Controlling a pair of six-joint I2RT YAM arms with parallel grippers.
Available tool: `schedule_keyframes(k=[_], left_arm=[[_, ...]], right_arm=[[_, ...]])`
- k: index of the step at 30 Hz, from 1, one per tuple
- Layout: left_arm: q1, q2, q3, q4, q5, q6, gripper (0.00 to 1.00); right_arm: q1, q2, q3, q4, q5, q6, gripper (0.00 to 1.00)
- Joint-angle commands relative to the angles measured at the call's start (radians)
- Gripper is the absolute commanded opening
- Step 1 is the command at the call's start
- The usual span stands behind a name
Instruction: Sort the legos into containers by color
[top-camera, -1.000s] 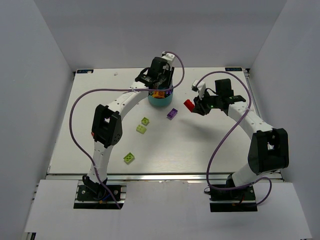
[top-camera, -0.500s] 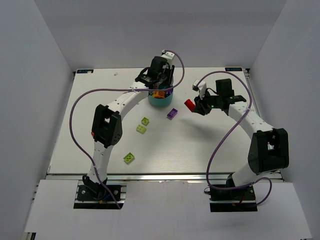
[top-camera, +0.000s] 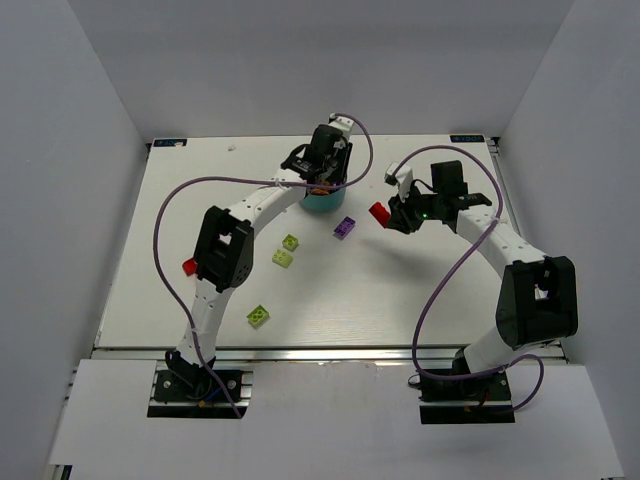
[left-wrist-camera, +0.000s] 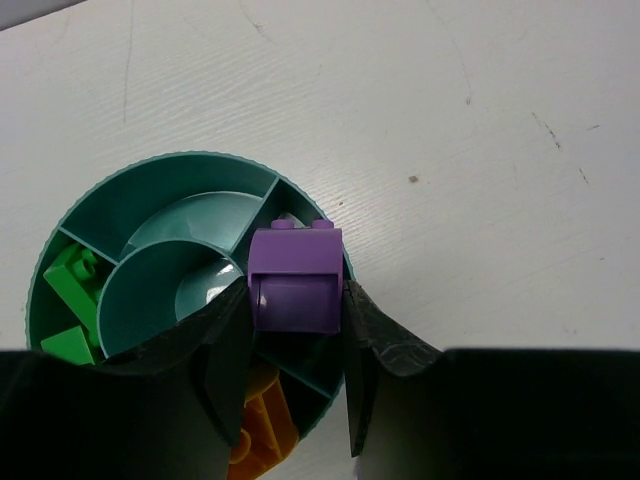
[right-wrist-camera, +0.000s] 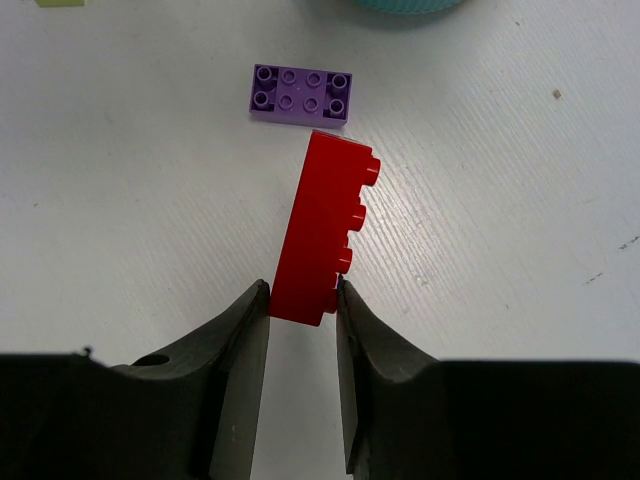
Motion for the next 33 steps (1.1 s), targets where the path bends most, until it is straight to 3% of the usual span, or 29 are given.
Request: schedule_keyframes(k=[1, 5, 13, 16, 21, 25, 30, 33], left_arm=[[-0.008, -0.023, -0.001, 0.002, -0.045, -0.008, 0.00], [-0.016, -0.025, -0.007, 0.005, -0.081, -0.007, 0.02], [-0.028, -0.078, -0.050, 0.013, -0.090, -0.025, 0.59], [-0.033, -0.124, -0.062, 0.021, -0.094, -0.033, 0.65], [-0.036, -0.212, -0.101, 0.024, -0.130, -0.043, 0.65], [-0.036, -0.328, -0.197, 0.033, -0.202, -0.074, 0.60], [-0.030, -0.567, -0.432, 0.083, -0.245, -0.149, 0.43], [-0.005, -0.716, -0.591, 0.080, -0.240, -0.227, 0.41]], right_arm=[[-0.007, -0.028, 0.000, 0.024, -0.006, 0.002, 0.00], [-0.007, -0.028, -0.005, 0.022, -0.006, 0.002, 0.00], [-0.007, -0.031, -0.008, 0.024, -0.009, 0.002, 0.00], [-0.007, -0.029, -0.005, 0.025, -0.010, 0.005, 0.00], [-0.007, -0.022, 0.012, 0.033, -0.015, 0.020, 0.00], [-0.007, 0.003, 0.055, 0.060, -0.016, 0.062, 0.00], [-0.007, 0.112, 0.191, 0.035, -0.035, 0.093, 0.00], [-0.007, 0.173, 0.294, 0.015, -0.047, 0.119, 0.00]])
